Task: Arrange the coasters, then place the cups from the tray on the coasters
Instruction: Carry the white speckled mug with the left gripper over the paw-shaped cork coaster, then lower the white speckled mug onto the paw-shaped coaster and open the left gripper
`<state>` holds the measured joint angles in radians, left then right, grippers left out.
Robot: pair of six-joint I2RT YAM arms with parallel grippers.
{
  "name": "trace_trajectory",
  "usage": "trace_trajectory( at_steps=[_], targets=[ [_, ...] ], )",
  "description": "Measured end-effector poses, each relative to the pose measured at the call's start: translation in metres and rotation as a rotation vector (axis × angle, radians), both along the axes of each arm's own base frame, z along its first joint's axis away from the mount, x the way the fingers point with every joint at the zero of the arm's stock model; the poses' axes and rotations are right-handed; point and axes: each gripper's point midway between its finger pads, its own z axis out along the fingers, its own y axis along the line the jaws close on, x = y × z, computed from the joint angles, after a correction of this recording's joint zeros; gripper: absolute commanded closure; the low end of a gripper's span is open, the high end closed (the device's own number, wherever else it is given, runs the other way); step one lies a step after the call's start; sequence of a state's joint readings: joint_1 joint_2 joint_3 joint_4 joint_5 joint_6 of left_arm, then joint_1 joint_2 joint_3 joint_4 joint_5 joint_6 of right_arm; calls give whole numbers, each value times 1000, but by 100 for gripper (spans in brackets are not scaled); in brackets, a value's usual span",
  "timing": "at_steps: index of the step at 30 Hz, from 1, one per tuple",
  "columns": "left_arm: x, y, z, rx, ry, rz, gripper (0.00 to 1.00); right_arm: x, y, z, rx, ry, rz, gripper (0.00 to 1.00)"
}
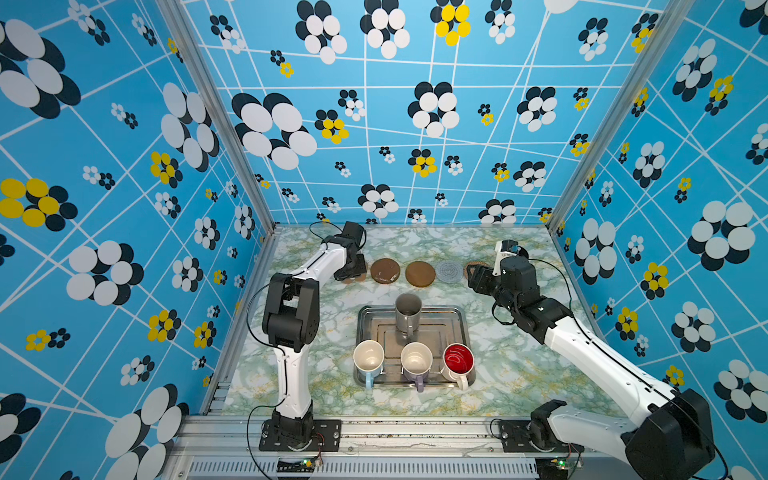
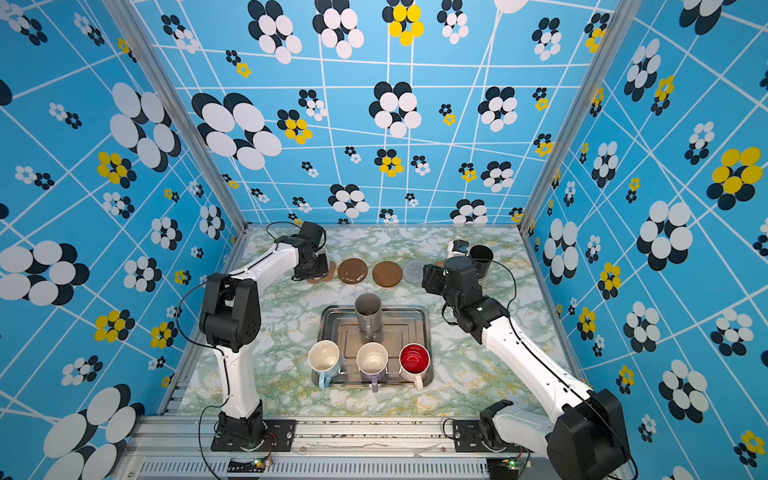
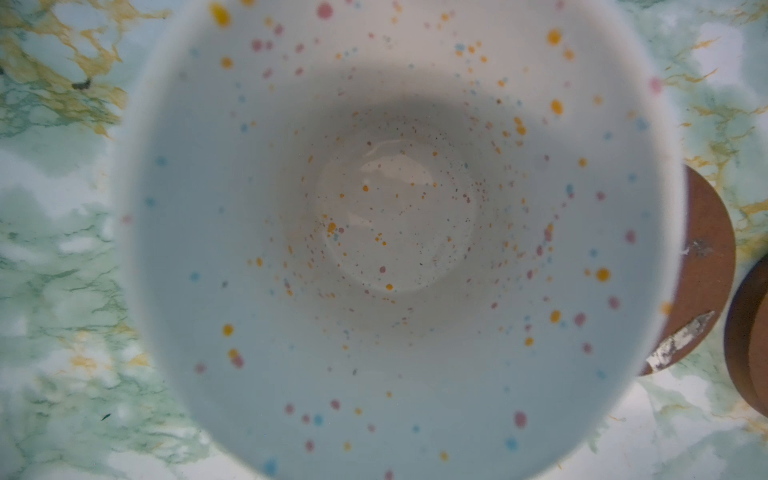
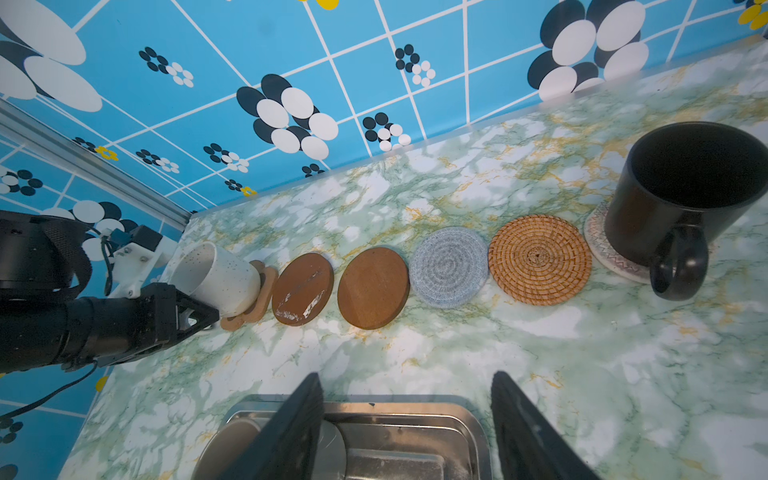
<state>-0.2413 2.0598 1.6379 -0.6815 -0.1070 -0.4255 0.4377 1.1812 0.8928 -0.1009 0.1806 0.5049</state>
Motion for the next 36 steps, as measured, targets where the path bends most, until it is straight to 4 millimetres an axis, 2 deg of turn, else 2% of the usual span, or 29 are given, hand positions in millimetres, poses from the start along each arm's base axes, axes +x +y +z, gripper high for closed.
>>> trace_trajectory(
  at_steps=[4,8,14,21,23,28,32,36],
  targets=[
    [0,0,0,0,2,0,80,0,0,0,0,0,0,34],
    [0,0,0,-1,2,-1,77,0,0,0,0,0,0,34],
    [4,-2,6,-2,-14,-8,65,0,0,0,0,0,1,34],
    [6,-2,9,-4,-20,-8,58,0,-1,0,-1,0,-1,34],
    [6,-2,10,-3,-19,-8,52,0,-1,0,0,0,-2,34],
    [4,-1,10,4,-14,-6,49,0,-1,0,-1,-1,-1,34],
    [-1,0,20,7,-30,-6,49,0,-1,1,0,-4,0,33],
    [-14,0,45,8,-72,-12,49,-1,-2,6,5,-14,1,34]
  ],
)
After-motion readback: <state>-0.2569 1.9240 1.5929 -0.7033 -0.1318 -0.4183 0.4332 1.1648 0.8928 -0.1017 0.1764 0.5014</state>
